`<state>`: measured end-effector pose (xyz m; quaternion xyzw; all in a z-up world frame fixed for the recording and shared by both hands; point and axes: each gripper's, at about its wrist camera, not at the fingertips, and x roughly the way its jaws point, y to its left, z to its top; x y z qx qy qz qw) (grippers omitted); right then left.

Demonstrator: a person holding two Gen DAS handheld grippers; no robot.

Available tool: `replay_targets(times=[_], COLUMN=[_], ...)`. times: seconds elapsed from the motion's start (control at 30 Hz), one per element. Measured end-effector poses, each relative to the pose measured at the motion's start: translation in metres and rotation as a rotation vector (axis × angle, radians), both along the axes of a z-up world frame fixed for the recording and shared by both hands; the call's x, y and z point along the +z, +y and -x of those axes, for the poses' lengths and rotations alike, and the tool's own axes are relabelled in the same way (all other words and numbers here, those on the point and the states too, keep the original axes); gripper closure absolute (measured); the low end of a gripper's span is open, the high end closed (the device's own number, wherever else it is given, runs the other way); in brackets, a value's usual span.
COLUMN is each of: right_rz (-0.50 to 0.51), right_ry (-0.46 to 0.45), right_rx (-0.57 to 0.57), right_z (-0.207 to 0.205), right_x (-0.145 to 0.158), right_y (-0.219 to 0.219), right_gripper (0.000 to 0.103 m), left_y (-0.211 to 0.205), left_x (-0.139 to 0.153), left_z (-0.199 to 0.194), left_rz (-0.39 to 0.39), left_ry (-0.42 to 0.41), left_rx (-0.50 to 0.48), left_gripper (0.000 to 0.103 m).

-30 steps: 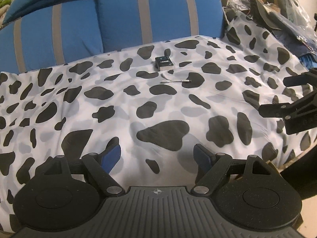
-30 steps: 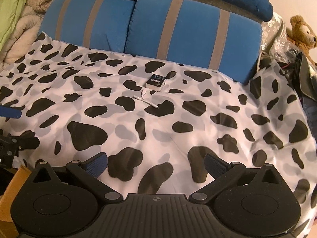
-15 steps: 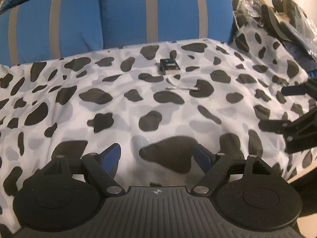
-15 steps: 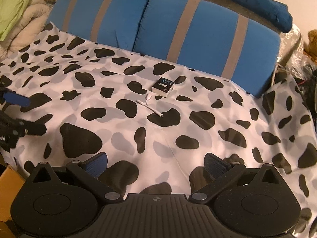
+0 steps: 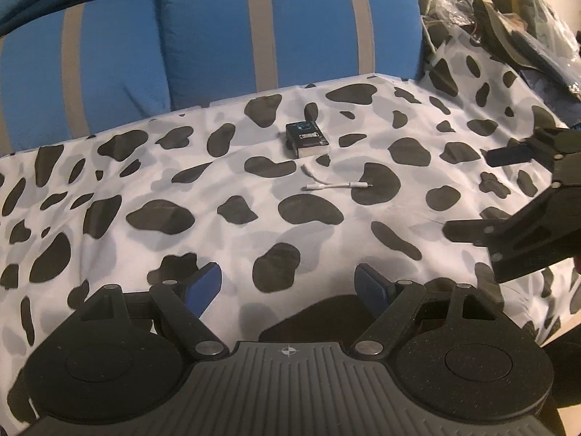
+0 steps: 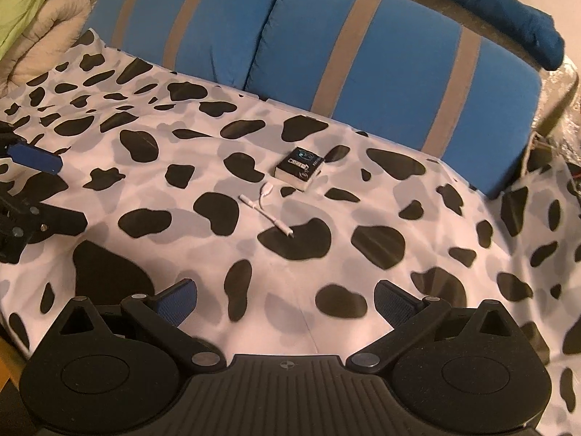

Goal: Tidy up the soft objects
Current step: 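Move both tools back toward the black tissue pack and white cable, then lower the right tool onto the white adapter cable and close on it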

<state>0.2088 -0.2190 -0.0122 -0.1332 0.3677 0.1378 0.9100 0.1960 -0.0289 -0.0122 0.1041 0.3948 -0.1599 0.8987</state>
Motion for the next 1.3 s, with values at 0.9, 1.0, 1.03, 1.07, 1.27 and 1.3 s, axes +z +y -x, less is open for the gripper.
replay_targets(times=[0.9,1.0,1.03,1.07,1.27,1.3], right_rz=[-0.050,-0.049,-0.050,-0.055,-0.114,-0.113], right_ry=[0.092,0.112,0.126,0.141,0.192,0.200], right_rx=[0.130,0.119,0.115,0.110,0.098,0.104], right_z=[-0.133,-0.142,-0.145,-0.148,-0.151,-0.151], right_x=[-0.062,-0.067,-0.070,-0.073,-0.078,-0.077], right_y=[0.046,0.046,0.045,0.044,0.040,0.042], right_gripper=[0.027,0.035,0.043,0.046,0.060,0.069], left_y=[0.004,0.005,0.005,0.005,0.003,0.003], left_x=[0.018,0.020,0.021,0.021,0.019,0.019], left_z=[-0.019,-0.021,-0.021,-0.021,-0.022,-0.022], left_rz=[0.072,0.088,0.091,0.092,0.081,0.078], left_ry=[0.027,0.029,0.030,0.031,0.043,0.044], left_rx=[-0.002,0.006,0.007,0.008,0.007,0.005], left_gripper=[0.022,0.022,0.022,0.022,0.022,0.023])
